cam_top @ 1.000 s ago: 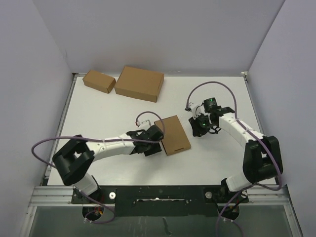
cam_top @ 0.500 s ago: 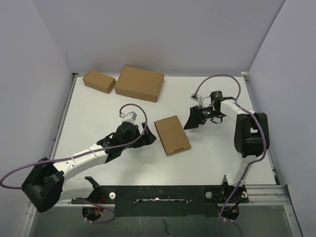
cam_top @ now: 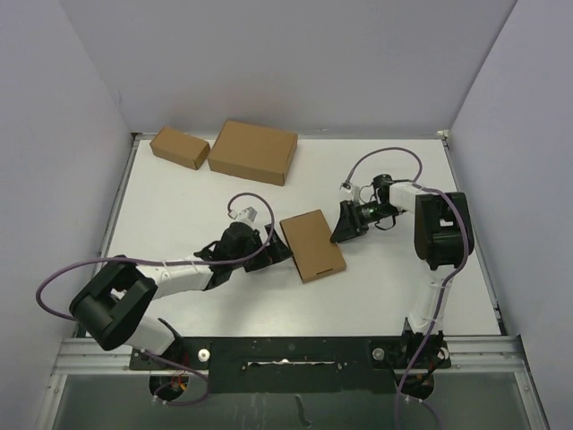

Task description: Fold the paper box

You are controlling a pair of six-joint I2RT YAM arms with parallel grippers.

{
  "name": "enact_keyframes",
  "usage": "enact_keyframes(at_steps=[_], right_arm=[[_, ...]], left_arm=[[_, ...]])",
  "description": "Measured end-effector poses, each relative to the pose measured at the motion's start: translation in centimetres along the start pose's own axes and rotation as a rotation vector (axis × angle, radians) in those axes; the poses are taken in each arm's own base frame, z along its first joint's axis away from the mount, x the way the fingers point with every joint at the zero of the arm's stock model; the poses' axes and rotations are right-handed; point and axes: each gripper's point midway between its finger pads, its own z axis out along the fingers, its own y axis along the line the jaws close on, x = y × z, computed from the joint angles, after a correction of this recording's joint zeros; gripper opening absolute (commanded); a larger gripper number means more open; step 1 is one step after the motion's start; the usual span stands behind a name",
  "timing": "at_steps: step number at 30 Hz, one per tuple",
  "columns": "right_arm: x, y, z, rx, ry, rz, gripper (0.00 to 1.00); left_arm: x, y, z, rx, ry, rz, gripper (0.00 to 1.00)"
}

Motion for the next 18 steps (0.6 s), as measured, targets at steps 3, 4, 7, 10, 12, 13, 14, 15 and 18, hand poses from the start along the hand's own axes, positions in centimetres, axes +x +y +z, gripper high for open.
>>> enact_keyframes(at_steps=[3, 4, 7, 10, 12, 13, 14, 15, 18], right_arm=[[0.6, -0.6, 0.4, 0.01, 0.021, 0.034, 0.44], [0.7, -0.7, 0.5, 0.007, 0.023, 0.044, 0.4], [0.9, -0.8, 0.5, 0.01, 0.029, 0.059, 0.3], [1.0, -0.7, 0.5, -0.011, 0.027, 0.099, 0.22], [1.0, -0.7, 0.3, -0.015, 0.023, 0.114, 0.19], [1.0, -0.8, 0.2, -0.016, 0.019, 0.122, 0.18], [1.0, -0.8, 0.0, -0.017, 0.015, 0.133, 0.17], [1.0, -0.9, -0.2, -0.017, 0.011, 0.139, 0.16], [1.0, -1.2, -0.6, -0.023, -0.001, 0.168, 0.15]], left_arm=[[0.5, 0.5, 0.9, -0.01, 0.016, -0.029, 0.95], [0.6, 0.7, 1.2, -0.013, 0.022, -0.038, 0.94], [0.7, 0.4, 1.8, 0.008, 0.025, -0.063, 0.94], [0.6, -0.1, 2.2, 0.033, 0.025, -0.081, 0.93], [0.5, -0.4, 2.3, 0.044, 0.023, -0.091, 0.92], [0.5, -0.6, 2.3, 0.051, 0.022, -0.095, 0.91], [0.4, -0.7, 2.3, 0.059, 0.021, -0.098, 0.91], [0.3, -0.9, 2.3, 0.067, 0.02, -0.102, 0.91], [0.2, -1.5, 2.4, 0.092, 0.017, -0.114, 0.91]])
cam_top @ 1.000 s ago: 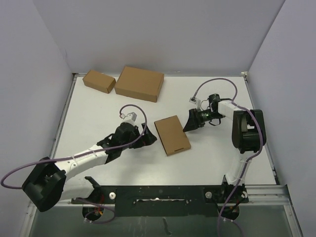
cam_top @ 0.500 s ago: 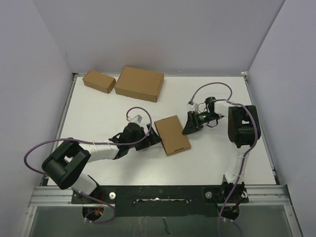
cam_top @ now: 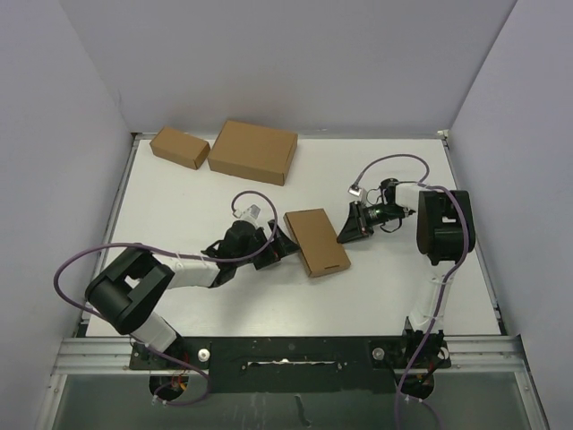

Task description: Fold the paper box

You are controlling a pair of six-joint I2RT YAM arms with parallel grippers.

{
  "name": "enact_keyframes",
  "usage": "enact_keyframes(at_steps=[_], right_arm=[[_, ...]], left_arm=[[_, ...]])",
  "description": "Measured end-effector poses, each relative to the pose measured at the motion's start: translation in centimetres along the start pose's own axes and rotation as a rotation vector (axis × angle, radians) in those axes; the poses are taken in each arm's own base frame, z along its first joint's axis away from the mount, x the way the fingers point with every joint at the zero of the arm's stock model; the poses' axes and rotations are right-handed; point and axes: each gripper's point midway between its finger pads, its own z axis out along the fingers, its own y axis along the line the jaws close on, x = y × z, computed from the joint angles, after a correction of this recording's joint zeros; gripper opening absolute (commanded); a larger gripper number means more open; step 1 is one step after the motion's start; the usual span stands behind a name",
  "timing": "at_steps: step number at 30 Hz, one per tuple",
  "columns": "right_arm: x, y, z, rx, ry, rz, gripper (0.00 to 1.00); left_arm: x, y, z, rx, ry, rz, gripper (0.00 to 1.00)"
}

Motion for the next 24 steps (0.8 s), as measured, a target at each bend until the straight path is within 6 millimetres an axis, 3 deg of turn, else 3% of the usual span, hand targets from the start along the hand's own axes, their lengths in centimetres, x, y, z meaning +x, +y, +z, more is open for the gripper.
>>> enact_keyframes(at_steps=[18, 24], right_arm=[[0.0, -0.4, -0.5, -0.02, -0.018, 0.044, 0.14], [0.0, -0.4, -0.5, -0.021, -0.018, 0.044, 0.14]], left_arm=[[-1.1, -3.5, 2.2, 0.125, -0.004, -0.052, 0.91], [-1.3, -5.1, 3.5, 0.146, 0.006, -0.062, 0.76]])
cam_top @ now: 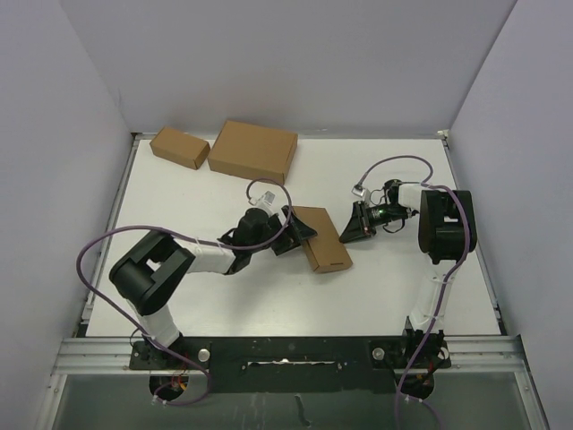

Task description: Fold the paper box

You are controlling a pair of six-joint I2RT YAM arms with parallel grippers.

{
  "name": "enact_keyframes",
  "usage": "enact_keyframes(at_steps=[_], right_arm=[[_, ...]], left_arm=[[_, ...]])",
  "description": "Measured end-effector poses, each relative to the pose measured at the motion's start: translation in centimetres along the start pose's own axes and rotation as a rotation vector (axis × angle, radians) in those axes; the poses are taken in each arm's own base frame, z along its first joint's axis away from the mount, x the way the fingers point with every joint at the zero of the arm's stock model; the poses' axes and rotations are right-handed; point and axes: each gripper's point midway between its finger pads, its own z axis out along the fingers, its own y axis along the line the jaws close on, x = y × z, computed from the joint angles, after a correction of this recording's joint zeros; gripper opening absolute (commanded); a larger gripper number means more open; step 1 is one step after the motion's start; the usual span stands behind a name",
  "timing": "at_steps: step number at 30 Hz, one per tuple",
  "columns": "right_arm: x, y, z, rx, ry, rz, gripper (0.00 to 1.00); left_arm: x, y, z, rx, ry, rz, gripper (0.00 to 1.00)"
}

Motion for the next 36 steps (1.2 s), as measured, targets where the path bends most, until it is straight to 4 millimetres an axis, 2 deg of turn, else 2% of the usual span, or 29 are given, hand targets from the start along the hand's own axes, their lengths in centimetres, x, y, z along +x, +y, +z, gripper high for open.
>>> enact_keyframes(at_steps=[5, 7, 11, 18, 20, 23, 27, 31, 34, 36], right_arm=[[0.0, 0.0, 0.0, 0.0, 0.0, 0.0, 0.15], [0.0, -0.1, 0.0, 0.003, 0.001, -0.001, 0.15], [0.0, -0.1, 0.0, 0.004, 0.001, -0.006, 0.18], [0.0, -0.4, -0.3, 0.004, -0.006, -0.041, 0.51], [-0.1, -0.1, -0.7, -0.011, -0.017, -0.042, 0.56], [-0.7, 0.4, -2.1, -0.011, -0.058, -0.072, 0.57], [-2.4, 1.3, -6.0, 0.014, -0.177, -0.128, 0.57], [-3.5, 2.2, -9.8, 0.036, -0.288, -0.168, 0.57], [-3.8, 2.0, -11.2, 0.039, -0.329, -0.163, 0.57], [-3.7, 1.7, -11.6, 0.043, -0.341, -0.153, 0.57]], left_arm=[[-0.4, -1.4, 1.3, 0.011, 0.007, -0.016, 0.47], [-0.4, -1.5, 1.6, 0.008, 0.013, -0.024, 0.39], [-0.3, -1.2, 1.6, -0.009, 0.024, -0.043, 0.34], [-0.2, -0.7, 1.5, -0.038, 0.047, -0.034, 0.31], [-0.2, -0.4, 1.0, -0.054, 0.064, -0.015, 0.31], [-1.0, -0.4, -0.4, -0.085, 0.08, 0.048, 0.31], [-3.9, -2.2, -2.5, -0.127, 0.08, 0.224, 0.31], [-7.0, -6.0, -4.5, -0.147, 0.084, 0.47, 0.3], [-8.5, -8.5, -5.7, -0.165, 0.087, 0.653, 0.3], [-8.8, -9.8, -6.5, -0.188, 0.094, 0.777, 0.3]])
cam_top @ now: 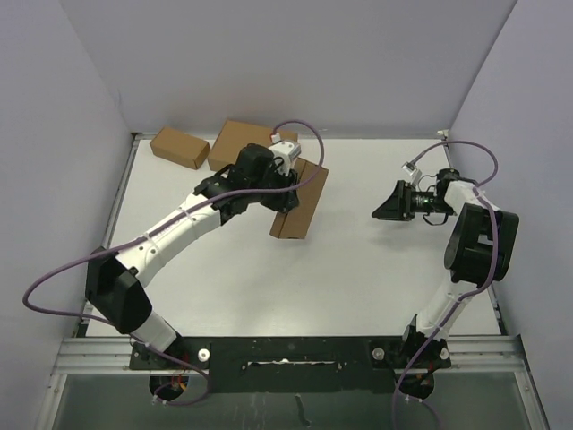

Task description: Fold the paper box

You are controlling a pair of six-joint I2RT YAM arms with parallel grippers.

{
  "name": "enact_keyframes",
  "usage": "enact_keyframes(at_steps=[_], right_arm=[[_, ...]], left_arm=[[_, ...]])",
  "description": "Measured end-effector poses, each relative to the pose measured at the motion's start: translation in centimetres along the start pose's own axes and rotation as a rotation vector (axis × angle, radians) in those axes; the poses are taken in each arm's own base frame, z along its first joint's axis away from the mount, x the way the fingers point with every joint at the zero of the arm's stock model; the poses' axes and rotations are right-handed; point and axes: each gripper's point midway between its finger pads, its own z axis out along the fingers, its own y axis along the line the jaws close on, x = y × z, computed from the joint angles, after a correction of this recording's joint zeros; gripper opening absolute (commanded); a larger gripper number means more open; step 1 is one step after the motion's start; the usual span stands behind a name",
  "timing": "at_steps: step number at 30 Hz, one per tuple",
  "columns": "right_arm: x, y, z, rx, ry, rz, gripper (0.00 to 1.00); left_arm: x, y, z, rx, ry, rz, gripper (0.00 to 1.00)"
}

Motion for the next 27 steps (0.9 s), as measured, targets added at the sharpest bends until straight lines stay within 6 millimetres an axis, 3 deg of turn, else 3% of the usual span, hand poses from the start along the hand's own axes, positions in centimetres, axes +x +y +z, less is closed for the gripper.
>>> enact_keyframes(at_steps=[4, 8, 13, 17, 21, 25, 27], right_arm=[[0.2, -0.2, -0.4, 0.005, -0.006, 0.016, 0.57], [0.2, -0.3, -0.5, 0.006, -0.008, 0.021, 0.57], [0.4, -0.4, -0.4, 0.006, -0.006, 0.027, 0.57], [0.4, -0.4, -0.5, 0.006, -0.007, 0.026, 0.57], [0.4, -0.4, -0.5, 0.007, -0.007, 0.026, 0.57], [0.5, -0.4, -0.5, 0.006, -0.007, 0.026, 0.57], [0.5, -0.4, -0.5, 0.006, -0.007, 0.026, 0.57]], left_arm=[[0.2, -2.6, -1.2, -0.057, 0.037, 0.299, 0.3], [1.5, -3.6, 0.5, -0.151, 0.08, 0.553, 0.3], [4.5, -2.4, 4.1, -0.295, 0.197, 0.865, 0.31], [5.3, -1.9, 5.7, -0.379, 0.241, 1.079, 0.34], [5.9, -2.4, 6.6, -0.416, 0.236, 1.21, 0.42], [8.0, -2.6, 8.2, -0.416, 0.244, 1.297, 0.52], [9.3, -2.4, 8.9, -0.408, 0.264, 1.329, 0.63]])
